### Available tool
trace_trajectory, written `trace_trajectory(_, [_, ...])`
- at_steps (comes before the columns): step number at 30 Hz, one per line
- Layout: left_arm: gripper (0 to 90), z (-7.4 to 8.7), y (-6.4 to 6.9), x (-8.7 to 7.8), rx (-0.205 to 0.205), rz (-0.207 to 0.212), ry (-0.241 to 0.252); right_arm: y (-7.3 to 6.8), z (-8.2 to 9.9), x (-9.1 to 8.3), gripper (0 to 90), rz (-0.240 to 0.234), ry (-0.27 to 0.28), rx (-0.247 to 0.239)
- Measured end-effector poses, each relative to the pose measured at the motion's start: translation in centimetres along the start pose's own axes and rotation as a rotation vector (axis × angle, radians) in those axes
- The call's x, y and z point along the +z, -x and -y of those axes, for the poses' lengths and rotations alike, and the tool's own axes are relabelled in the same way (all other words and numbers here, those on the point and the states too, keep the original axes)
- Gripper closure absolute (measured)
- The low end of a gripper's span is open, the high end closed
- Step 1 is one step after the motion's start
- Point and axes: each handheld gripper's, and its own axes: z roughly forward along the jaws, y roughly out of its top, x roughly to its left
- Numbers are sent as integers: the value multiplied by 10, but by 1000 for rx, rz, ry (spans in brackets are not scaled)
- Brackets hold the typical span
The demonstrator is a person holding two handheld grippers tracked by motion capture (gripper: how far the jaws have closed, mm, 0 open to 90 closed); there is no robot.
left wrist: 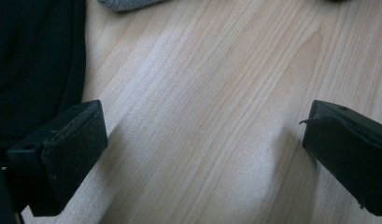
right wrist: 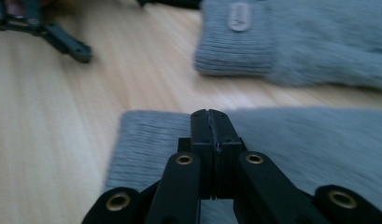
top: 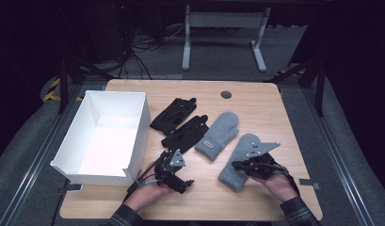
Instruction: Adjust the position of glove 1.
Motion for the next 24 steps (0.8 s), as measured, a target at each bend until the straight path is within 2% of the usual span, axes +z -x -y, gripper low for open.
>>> trace_trajectory(6, [4, 0, 0, 0, -2, 0, -1, 31, 15, -14, 900, 92, -9, 51])
trace_trajectory(9, [5, 0, 0, 0, -1, 0, -2, 46, 21, -22, 900, 115, 5, 87])
trace_trajectory(12, [5, 0, 0, 0, -2, 0, -2, 55, 27, -20, 900, 113, -7, 106])
trace_trajectory(18, [5, 0, 0, 0, -1, 0, -2, 54, 31, -9, 900, 97, -62, 98])
trace_trajectory(24, [5, 0, 0, 0, 0, 0, 0, 46, 31, -8, 900, 87, -69, 79])
